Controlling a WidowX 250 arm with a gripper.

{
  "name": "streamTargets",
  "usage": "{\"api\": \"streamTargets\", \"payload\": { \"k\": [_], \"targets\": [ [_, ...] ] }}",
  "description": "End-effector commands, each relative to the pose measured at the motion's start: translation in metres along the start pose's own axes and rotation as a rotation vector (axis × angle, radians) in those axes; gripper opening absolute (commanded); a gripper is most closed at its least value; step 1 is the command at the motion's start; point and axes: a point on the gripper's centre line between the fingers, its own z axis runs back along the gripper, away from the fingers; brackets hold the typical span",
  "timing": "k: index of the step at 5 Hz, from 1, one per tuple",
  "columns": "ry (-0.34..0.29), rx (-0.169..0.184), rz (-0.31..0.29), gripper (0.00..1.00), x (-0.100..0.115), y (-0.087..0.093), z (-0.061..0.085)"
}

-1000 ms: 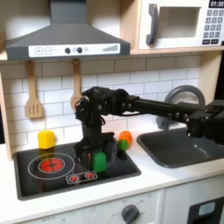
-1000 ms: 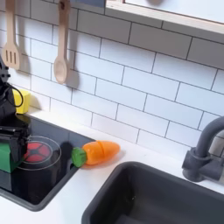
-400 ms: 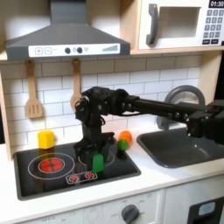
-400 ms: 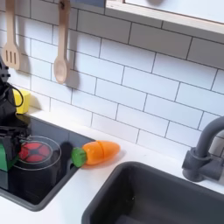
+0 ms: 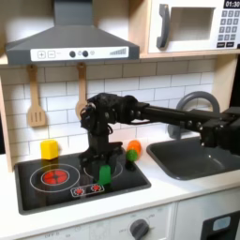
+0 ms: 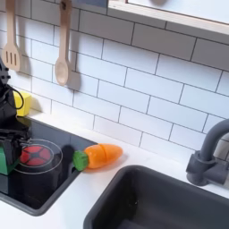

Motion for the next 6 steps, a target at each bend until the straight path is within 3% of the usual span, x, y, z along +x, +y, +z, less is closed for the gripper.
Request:
{"api": "streamTargets", "payload": {
  "k": [1,6],
  "targets": [
    [-0.014,-0.018,0.019,0.00,0.009,0.001,0.008],
    [-0.024,-0.006,0.115,0.00,0.054,0.037,0.000]
  ]
}}
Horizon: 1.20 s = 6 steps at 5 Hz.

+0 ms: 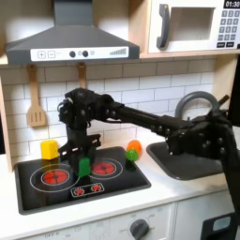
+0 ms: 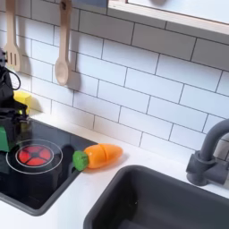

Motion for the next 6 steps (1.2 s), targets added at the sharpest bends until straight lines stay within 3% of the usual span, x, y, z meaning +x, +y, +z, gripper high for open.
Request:
{"api": "streamTargets", "payload": {
  "k": [1,3,4,6],
  "targets": [
    [0.002,0.009,0.029,0.00,0.014,0.010,-0.003],
    [-0.001,0.014,0.022,0.05,0.011,0.007,-0.001],
    [-0.005,0.016,0.028,1.00,0.009,0.009,-0.002],
    [0.024,0.004,0.029,1.00,0.007,0.010,-0.013]
  ]
}}
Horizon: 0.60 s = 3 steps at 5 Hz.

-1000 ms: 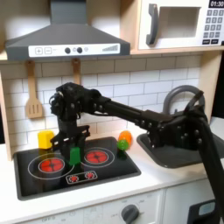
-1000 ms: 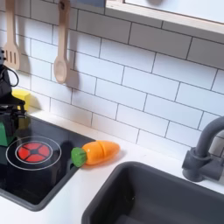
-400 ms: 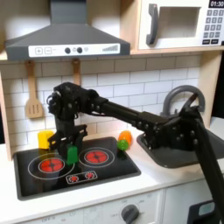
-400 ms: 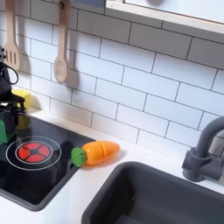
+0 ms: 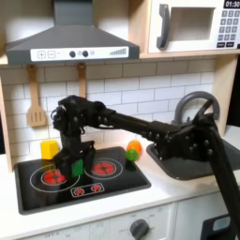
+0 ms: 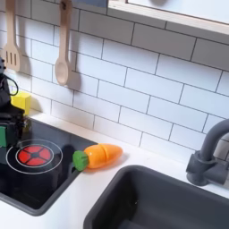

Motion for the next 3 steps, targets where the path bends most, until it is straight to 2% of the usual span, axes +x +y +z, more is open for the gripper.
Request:
{"api": "streamTargets", "payload": {
  "k": [1,3],
  "targets": [
    [-0.019,-0.002,0.002,1.00,0.0007,-0.0004,0.0085],
    [-0.026,-0.003,0.015,1.00,0.0028,0.0023,0.0140]
  ]
}}
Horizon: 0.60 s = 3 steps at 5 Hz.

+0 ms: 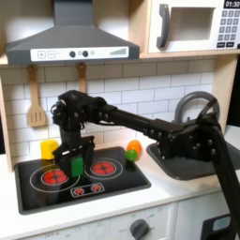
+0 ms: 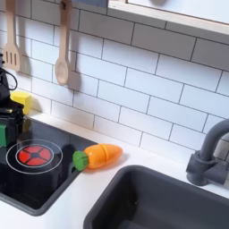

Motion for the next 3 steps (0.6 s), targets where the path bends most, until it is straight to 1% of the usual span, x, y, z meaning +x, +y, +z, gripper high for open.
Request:
{"api": "streamTargets", "payload": {
  "k": [1,2,3],
  "targets": [
    [-0.019,0.004,0.009,1.00,0.0059,0.0007,0.0064],
    [-0.020,0.009,0.013,1.00,0.0064,0.0019,0.0079],
    [-0.018,0.004,0.012,1.00,0.0067,0.0009,0.0068]
  ]
}}
